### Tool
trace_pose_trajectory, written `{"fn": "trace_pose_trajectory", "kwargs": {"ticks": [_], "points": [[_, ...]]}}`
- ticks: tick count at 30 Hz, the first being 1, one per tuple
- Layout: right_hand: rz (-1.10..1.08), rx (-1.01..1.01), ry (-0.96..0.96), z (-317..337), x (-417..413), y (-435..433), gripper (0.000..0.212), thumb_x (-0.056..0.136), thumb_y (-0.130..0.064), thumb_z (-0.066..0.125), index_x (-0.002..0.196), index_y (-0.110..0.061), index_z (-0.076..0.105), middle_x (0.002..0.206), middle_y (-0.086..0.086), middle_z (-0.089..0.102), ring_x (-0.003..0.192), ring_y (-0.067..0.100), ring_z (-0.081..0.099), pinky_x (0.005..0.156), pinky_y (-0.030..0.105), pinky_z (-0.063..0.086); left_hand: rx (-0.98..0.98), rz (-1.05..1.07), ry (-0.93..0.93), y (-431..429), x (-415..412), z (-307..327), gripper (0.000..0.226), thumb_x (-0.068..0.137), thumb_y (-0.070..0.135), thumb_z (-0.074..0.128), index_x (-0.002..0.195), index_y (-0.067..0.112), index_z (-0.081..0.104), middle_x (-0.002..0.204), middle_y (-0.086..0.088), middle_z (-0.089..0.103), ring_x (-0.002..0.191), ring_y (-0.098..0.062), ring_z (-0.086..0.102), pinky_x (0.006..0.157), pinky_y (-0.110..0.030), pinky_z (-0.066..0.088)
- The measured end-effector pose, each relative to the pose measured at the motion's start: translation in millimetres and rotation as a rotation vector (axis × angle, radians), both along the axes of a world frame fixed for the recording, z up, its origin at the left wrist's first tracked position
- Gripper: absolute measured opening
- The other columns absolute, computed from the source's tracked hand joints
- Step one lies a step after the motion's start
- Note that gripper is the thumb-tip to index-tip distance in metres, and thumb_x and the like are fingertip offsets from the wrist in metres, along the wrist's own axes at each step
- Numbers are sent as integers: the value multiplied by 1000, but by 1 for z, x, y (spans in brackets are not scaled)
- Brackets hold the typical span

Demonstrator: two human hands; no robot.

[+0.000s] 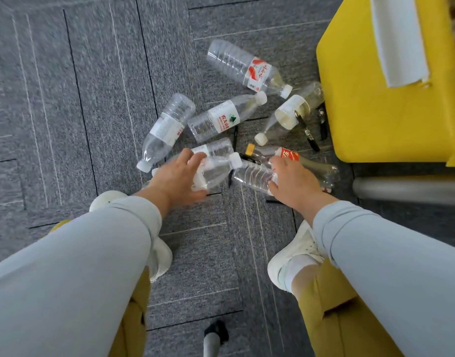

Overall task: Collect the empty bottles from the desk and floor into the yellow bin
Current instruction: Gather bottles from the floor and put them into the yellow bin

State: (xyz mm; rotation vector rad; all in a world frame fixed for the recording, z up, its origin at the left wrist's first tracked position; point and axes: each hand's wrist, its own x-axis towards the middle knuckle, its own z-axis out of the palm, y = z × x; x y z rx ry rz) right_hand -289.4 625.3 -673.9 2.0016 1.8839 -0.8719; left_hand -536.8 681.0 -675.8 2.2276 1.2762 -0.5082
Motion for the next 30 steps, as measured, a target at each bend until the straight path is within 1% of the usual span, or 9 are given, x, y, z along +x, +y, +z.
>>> {"fn": "trace_pose_trajectory", "kwargs": {"ticks": [7, 10, 13, 16, 18, 21, 23, 27, 30], "points": [[131, -145, -179, -29, -4, -12, 79, 79, -38, 71, 140, -15, 26, 133, 12, 40, 118, 31, 42, 89, 42, 45, 79, 306, -150, 15, 16, -1, 77, 81, 41, 65, 140, 14, 24, 130, -11, 40, 95, -26, 55, 71, -31, 51], [144, -78, -265, -42, -9, -12, 74, 79, -30, 72, 136, -12, 29, 130, 14, 43, 115, 31, 45, 87, 40, 45, 74, 388, -187, 18, 27, -1, 78, 81, 42, 65, 141, 15, 22, 133, -9, 38, 86, -20, 51, 67, -29, 49], [202, -44, -324, -49, -15, -16, 62, 78, -21, 70, 129, -11, 36, 123, 12, 51, 109, 29, 48, 87, 38, 44, 73, 408, -211, 21, 32, 1, 77, 81, 42, 65, 140, 16, 22, 133, -7, 38, 85, -17, 49, 66, -27, 46], [239, -38, -254, -42, -16, -13, 63, 74, -34, 72, 123, -12, 39, 120, 10, 50, 108, 27, 47, 89, 38, 42, 107, 402, -213, 28, 30, 10, 78, 81, 44, 64, 140, 16, 22, 135, -6, 37, 85, -16, 49, 64, -26, 46], [149, -31, -165, -23, -14, -6, 68, 74, -40, 69, 125, -11, 36, 123, 12, 44, 110, 30, 45, 89, 39, 41, 128, 433, -216, 33, 29, 21, 79, 80, 47, 64, 141, 17, 23, 137, -6, 36, 87, -16, 48, 66, -27, 46], [-22, 35, -28, 20, -7, 7, 68, 77, -38, 63, 129, -10, 29, 123, 13, 36, 108, 33, 46, 81, 36, 42, 167, 519, -241, 43, 29, 50, 77, 80, 47, 65, 140, 21, 25, 137, -7, 37, 100, -26, 56, 74, -38, 54], [-70, 75, 15, 52, -1, 11, 75, 82, -38, 59, 139, -10, 20, 128, 13, 36, 111, 32, 46, 81, 36, 42, 190, 542, -267, 47, 32, 77, 76, 80, 46, 65, 140, 22, 26, 137, -7, 38, 104, -28, 56, 77, -40, 54], [-92, 160, 6, 122, 10, 14, 86, 89, -41, 50, 150, -15, -4, 140, 13, 35, 121, 33, 42, 93, 43, 44, 230, 492, -313, 52, 42, 140, 79, 80, 48, 64, 143, 22, 24, 137, -6, 37, 104, -27, 56, 75, -39, 54], [-90, 271, -43, 182, 17, 16, 87, 89, -42, 52, 150, -10, -2, 141, 17, 36, 121, 35, 42, 94, 42, 41, 271, 465, -353, 64, 56, 194, 78, 81, 47, 64, 143, 21, 25, 136, -8, 38, 105, -30, 56, 76, -42, 53]]}}
